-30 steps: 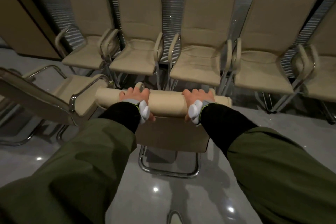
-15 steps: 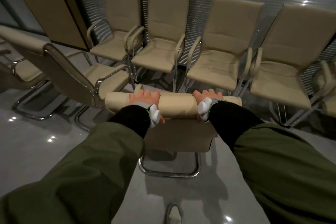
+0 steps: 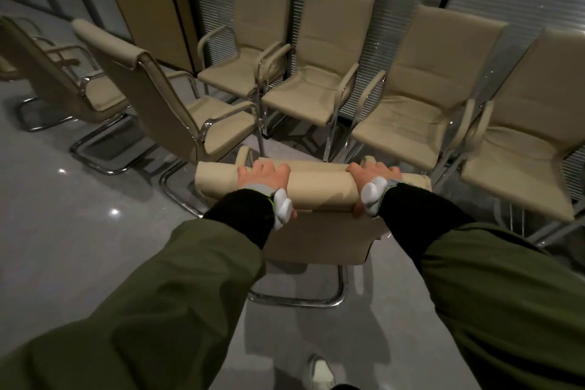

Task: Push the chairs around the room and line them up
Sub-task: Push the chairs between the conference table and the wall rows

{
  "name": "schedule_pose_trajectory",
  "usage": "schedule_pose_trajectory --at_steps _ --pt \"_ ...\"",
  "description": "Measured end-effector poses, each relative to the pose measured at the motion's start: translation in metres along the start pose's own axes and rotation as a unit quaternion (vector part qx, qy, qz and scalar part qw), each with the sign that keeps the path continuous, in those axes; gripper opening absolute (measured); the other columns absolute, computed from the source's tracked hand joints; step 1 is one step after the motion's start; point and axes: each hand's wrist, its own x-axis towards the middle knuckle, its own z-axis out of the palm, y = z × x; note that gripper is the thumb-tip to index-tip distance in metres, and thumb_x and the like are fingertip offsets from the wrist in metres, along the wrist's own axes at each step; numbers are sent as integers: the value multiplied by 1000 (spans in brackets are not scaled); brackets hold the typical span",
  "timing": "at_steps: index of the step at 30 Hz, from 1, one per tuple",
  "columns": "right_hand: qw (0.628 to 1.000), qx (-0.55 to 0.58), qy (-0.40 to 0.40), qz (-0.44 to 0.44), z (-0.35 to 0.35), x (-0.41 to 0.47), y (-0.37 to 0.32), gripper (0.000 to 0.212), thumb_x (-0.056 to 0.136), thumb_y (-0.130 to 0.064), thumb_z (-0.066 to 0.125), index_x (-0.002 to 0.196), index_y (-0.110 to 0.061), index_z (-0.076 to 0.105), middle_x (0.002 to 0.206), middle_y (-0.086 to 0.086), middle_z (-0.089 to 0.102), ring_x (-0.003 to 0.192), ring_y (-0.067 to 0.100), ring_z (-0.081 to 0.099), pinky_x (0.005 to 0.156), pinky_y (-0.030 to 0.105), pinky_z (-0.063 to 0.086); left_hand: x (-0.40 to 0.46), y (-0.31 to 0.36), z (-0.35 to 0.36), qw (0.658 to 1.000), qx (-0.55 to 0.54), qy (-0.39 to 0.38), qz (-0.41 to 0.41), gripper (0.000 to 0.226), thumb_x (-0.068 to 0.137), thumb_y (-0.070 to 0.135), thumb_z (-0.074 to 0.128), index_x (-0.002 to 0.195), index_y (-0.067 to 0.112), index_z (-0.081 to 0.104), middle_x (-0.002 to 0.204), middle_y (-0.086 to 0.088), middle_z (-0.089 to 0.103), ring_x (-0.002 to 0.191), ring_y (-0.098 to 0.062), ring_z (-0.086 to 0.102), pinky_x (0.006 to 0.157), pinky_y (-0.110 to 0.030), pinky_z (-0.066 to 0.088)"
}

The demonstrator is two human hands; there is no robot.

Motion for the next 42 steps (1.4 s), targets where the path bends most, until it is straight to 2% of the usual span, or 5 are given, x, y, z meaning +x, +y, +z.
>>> schedule_pose_trajectory --at_steps 11,17,22,36,42 --pt "993 -9 0 -116 -15 36 20 86 58 -39 85 132 -31 41 126 6 51 122 33 47 103 51 31 5 21 -1 992 -1 -3 -125 94 56 70 79 131 29 39 127 -6 47 122 -32 42 99 -55 32" --pt "987 -9 5 -160 -10 32 27 77 61 -35 81 127 -28 43 125 7 51 118 34 47 100 50 33 -8 34 1 986 -7 -9 -167 90 57 65 80 129 31 40 125 -5 47 125 -33 39 99 -53 32" --pt "983 -3 10 -181 -8 23 31 78 59 -34 79 128 -26 43 125 9 51 119 34 48 102 49 34 -21 44 5 981 -7 1 -192 88 55 65 80 128 33 40 121 -3 49 116 -30 44 96 -51 34" --pt "963 -55 -8 -265 2 -35 5 77 67 -32 75 134 -26 37 131 13 46 125 36 43 111 53 27 -124 71 33 955 -37 21 -293 90 55 65 79 129 31 42 123 -4 48 115 -28 44 92 -47 32" --pt "949 -74 10 -305 18 -73 1 83 61 -34 79 133 -26 39 128 12 48 123 36 44 104 50 33 -182 98 45 939 -56 21 -338 88 55 65 78 128 31 42 124 -4 48 116 -29 43 93 -49 31"
